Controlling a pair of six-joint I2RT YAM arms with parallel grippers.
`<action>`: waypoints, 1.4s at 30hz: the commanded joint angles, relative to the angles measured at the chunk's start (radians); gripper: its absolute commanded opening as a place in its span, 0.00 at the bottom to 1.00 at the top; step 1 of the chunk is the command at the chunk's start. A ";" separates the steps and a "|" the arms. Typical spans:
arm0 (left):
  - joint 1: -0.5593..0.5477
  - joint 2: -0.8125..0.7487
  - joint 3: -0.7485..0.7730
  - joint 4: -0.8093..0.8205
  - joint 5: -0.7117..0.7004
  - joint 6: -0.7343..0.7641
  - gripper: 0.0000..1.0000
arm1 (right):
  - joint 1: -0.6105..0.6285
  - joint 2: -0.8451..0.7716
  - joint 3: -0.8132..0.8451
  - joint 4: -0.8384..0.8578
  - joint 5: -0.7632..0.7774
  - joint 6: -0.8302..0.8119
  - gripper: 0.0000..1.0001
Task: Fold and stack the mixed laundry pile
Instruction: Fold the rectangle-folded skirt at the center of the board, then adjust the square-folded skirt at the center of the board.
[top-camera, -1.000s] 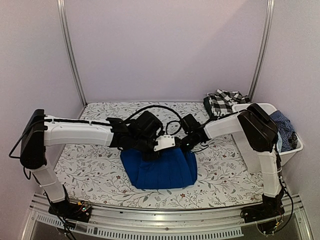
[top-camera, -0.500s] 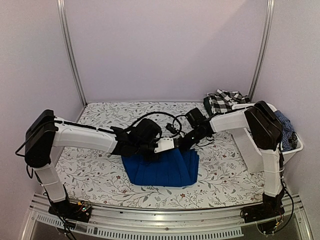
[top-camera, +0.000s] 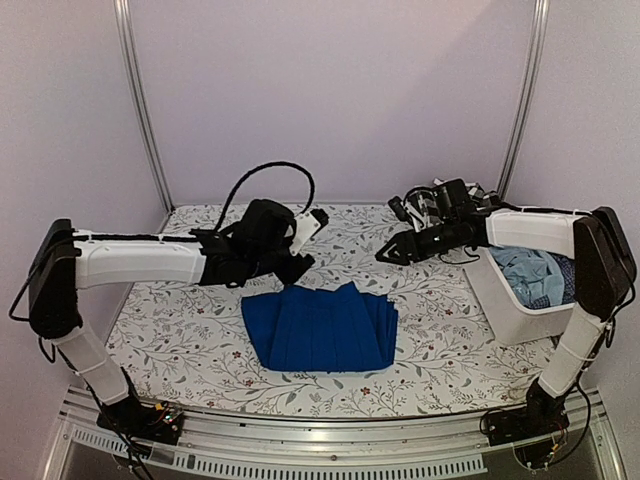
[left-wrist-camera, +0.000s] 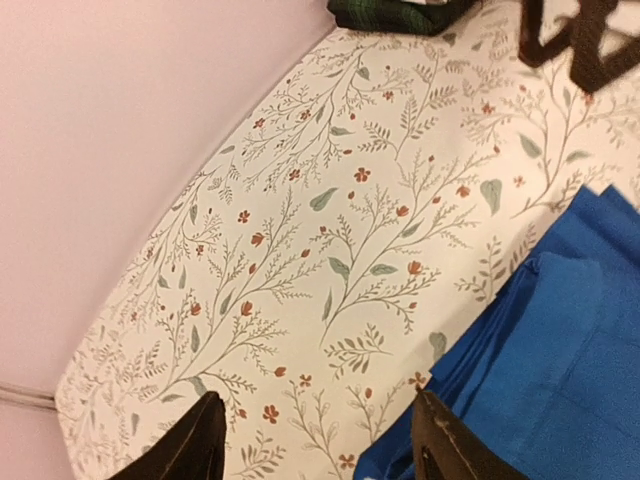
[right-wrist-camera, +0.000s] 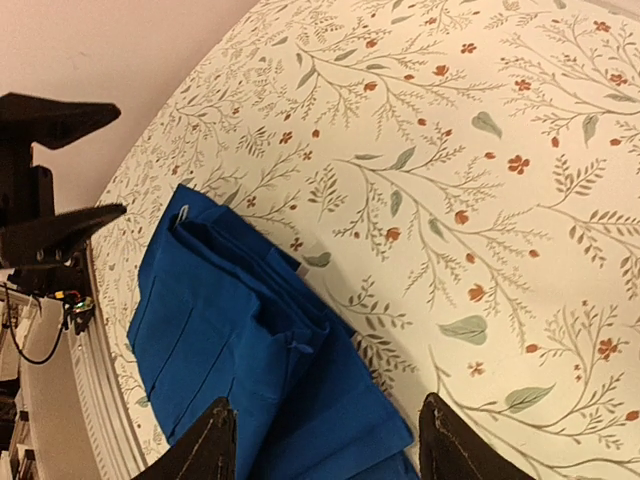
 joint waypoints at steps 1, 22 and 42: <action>0.046 -0.194 -0.097 -0.112 0.243 -0.358 0.64 | 0.028 -0.100 -0.152 0.103 -0.144 0.110 0.62; 0.167 -0.122 -0.356 0.237 0.599 -0.661 0.52 | 0.153 0.170 -0.111 0.204 -0.118 0.217 0.59; 0.254 0.180 -0.205 0.226 0.517 -0.703 0.00 | 0.114 0.219 -0.113 0.149 0.099 0.203 0.00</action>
